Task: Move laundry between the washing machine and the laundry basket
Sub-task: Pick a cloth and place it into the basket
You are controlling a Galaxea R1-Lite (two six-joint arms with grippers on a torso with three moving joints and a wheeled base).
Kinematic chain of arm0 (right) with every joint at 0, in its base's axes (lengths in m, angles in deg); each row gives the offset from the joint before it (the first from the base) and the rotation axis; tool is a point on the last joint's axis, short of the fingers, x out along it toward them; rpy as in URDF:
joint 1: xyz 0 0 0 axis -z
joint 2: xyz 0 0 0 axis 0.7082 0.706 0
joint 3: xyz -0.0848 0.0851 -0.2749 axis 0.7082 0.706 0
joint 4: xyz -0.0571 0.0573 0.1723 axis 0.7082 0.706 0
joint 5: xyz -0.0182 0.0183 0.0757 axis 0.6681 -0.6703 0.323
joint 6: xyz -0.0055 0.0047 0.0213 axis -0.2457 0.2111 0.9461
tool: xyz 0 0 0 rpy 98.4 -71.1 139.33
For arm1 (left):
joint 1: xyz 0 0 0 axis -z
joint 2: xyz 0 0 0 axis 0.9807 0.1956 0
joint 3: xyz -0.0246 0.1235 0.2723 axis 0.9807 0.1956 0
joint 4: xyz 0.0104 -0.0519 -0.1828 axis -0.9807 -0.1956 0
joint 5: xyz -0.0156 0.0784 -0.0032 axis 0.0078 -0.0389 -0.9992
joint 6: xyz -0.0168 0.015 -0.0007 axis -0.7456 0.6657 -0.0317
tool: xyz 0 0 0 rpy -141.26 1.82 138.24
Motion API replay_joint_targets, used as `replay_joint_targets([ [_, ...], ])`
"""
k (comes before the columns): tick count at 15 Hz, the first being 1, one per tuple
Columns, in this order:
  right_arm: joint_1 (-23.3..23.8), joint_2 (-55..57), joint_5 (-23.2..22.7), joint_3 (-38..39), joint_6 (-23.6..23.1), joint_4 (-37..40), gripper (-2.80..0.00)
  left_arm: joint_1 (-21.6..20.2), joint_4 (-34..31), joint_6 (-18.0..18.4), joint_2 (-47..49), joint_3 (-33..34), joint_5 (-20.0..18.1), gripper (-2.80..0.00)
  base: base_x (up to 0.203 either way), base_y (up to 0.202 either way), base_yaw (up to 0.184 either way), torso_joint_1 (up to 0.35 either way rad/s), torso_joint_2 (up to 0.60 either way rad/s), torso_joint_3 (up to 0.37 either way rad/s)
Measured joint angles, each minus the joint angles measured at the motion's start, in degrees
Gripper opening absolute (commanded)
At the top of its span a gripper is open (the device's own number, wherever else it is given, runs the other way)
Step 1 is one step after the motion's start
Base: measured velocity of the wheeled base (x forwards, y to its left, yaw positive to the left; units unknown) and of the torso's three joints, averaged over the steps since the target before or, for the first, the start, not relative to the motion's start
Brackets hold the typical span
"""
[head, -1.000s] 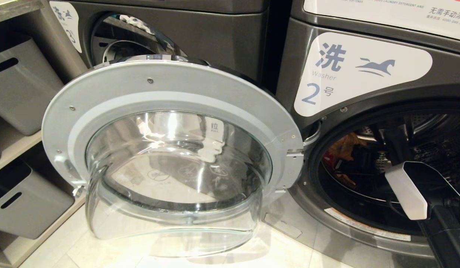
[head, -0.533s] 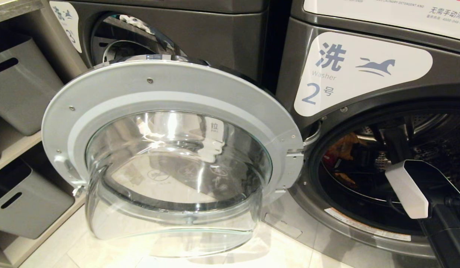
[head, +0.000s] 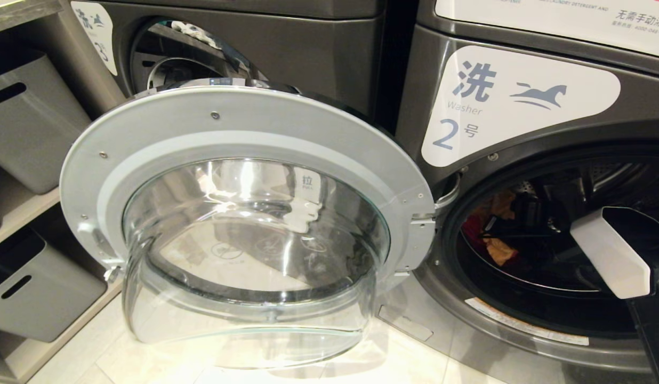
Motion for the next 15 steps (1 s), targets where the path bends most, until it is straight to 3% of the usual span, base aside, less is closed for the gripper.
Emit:
replay_joint_targets([
  [7, -3.3, -10.9, 2.0, 20.0, 0.4, -12.9, -2.80, 0.0, 0.0, -0.1, 0.0, 0.0, 0.0, -2.80, 0.000, 0.000, 0.000, 0.000, 0.00, 0.000],
  [15, -3.7, -22.2, 4.4, 39.8, 0.0, -21.4, -2.80, 0.0, 0.0, -0.1, 0.0, 0.0, 0.0, -2.80, 0.000, 0.000, 0.000, 0.000, 0.00, 0.000],
])
